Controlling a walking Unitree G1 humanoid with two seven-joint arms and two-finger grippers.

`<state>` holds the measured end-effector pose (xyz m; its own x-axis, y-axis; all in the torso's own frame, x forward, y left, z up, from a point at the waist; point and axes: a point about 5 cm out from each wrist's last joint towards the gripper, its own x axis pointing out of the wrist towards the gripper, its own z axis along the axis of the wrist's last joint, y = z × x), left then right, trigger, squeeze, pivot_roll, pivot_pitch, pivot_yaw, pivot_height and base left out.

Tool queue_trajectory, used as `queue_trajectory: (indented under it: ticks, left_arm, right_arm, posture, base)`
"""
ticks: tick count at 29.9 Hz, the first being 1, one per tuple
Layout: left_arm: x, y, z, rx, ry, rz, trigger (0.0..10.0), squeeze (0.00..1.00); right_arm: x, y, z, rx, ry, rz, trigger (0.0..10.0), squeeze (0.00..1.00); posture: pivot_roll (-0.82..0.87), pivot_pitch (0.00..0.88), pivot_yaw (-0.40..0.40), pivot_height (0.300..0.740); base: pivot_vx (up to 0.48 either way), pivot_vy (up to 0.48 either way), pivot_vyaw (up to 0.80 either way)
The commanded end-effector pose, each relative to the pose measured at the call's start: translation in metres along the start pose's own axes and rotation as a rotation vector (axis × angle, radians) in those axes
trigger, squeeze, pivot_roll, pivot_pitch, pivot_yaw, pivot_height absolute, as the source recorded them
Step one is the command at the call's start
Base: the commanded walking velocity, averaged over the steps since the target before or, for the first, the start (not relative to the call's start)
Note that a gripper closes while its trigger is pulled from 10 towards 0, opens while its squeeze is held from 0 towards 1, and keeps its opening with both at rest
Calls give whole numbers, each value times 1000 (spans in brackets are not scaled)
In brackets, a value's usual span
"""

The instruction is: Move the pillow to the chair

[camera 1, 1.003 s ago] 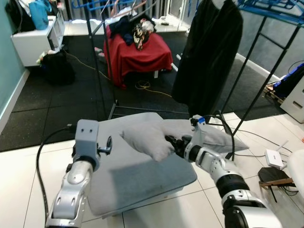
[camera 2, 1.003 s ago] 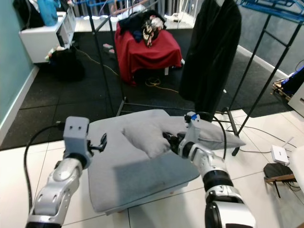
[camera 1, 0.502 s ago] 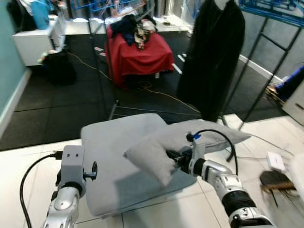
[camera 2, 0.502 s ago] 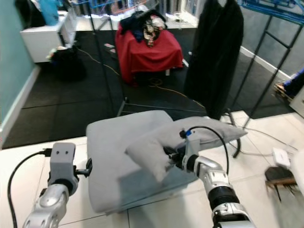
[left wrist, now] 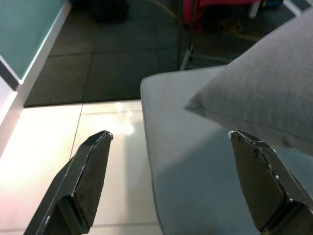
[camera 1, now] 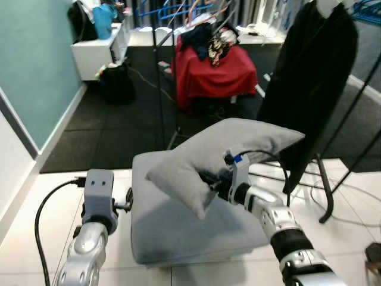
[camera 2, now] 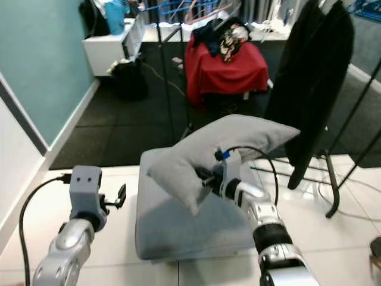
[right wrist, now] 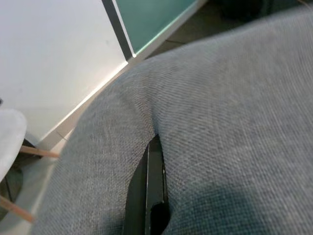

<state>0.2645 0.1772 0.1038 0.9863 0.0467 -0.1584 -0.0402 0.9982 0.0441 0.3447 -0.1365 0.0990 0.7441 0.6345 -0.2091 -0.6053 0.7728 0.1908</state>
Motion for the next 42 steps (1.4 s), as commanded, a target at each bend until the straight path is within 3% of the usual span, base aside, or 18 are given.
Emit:
queue_trajectory:
  ticks: [1, 26, 42]
  left_arm:
    - [-2, 6, -2, 6, 14, 15, 10000, 0]
    - [2, 1, 3, -24, -1, -11, 10000, 0]
    - [1, -1, 3, -11, 6, -41, 10000, 0]
  right_arm:
    - [8, 12, 23, -56, -115, 54, 10000, 0]
    - [9, 25, 22, -32, -131, 155, 10000, 0]
    - [9, 25, 21, -24, -135, 143, 10000, 0]
  posture:
    - [-127, 0, -42, 740]
    - [-138, 0, -43, 740]
    - [-131, 0, -33, 740]
  base:
    - [0, 0, 794]
    - [0, 0, 794]
    - [378, 0, 709]
